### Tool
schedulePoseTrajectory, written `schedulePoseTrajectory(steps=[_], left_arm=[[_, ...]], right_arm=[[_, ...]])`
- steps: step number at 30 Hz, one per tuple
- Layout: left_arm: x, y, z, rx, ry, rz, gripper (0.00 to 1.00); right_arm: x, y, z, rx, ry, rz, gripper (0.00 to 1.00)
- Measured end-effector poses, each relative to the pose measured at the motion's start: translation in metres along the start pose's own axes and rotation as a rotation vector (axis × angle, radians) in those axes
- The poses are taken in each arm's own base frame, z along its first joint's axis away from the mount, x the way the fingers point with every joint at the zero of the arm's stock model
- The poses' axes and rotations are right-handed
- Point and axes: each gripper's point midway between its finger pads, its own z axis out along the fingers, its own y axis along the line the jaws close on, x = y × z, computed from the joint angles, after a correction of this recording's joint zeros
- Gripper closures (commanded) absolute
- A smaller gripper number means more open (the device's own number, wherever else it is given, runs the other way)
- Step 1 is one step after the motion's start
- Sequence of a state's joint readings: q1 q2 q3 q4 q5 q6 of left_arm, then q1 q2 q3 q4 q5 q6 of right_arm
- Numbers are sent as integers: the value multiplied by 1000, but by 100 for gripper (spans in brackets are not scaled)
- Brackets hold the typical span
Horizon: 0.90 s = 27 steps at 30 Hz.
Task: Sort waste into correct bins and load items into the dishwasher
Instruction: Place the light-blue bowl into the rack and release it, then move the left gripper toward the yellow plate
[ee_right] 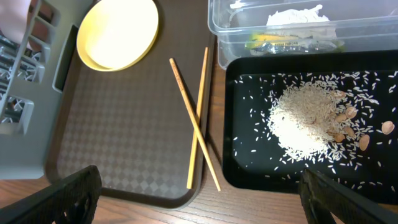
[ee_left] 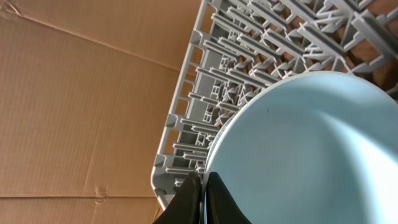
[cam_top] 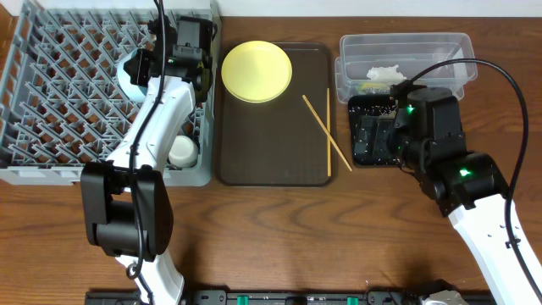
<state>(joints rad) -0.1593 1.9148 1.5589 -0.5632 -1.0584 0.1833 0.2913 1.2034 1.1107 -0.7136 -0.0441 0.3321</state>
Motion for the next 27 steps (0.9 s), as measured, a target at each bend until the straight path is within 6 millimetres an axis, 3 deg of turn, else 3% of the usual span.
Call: schedulePoseTrajectory(steps=[10, 20, 27], left_arm=[[0, -27, -11, -4, -64, -28, 93], [8, -28, -8, -72, -94, -11, 93], [4, -27, -8, -86, -109, 87, 93]], right_arm=[[0, 0, 0, 0, 0, 0, 1], [0, 0, 0, 0, 0, 0, 1], [0, 0, 0, 0, 0, 0, 1]])
